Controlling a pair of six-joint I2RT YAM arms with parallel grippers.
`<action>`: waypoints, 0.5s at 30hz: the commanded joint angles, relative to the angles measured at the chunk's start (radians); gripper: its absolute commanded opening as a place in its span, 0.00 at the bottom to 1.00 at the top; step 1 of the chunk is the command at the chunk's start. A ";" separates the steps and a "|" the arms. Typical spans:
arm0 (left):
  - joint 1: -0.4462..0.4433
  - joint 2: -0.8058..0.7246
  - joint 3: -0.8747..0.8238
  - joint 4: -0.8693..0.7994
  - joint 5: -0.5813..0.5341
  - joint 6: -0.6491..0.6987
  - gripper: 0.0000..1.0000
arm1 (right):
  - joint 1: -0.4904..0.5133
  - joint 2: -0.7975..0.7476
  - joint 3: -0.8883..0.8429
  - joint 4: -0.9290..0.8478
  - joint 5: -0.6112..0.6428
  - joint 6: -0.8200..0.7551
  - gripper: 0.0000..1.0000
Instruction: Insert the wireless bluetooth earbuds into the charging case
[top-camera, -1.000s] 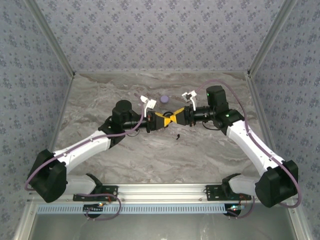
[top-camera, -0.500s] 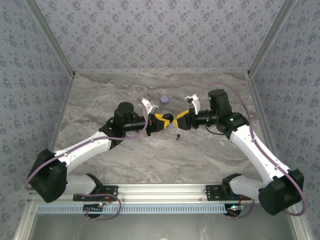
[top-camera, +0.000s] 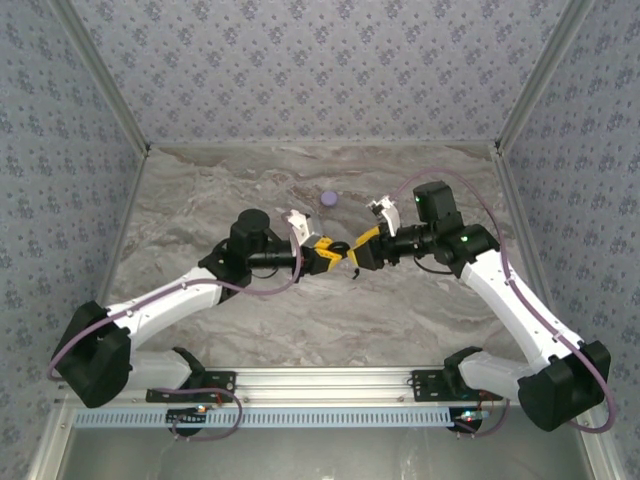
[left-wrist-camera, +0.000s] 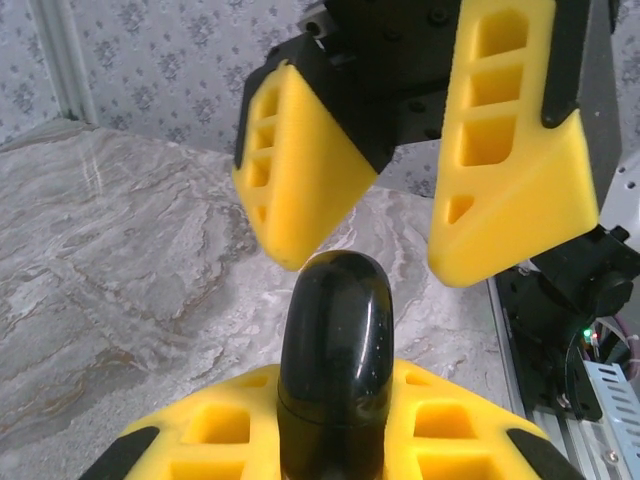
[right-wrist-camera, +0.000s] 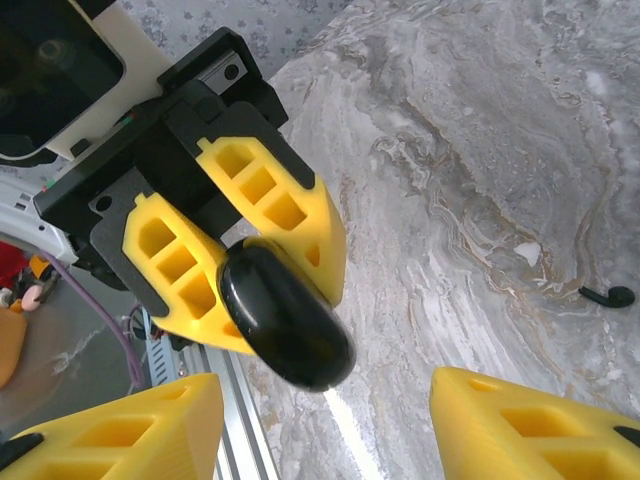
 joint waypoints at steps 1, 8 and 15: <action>-0.008 -0.023 -0.001 0.010 0.045 0.055 0.12 | 0.016 0.005 0.038 -0.038 -0.006 -0.037 0.59; -0.015 -0.021 0.007 0.005 0.061 0.062 0.12 | 0.030 0.023 0.050 -0.039 0.006 -0.044 0.61; -0.020 -0.022 0.008 0.005 0.077 0.062 0.12 | 0.035 0.047 0.057 -0.039 0.054 -0.041 0.62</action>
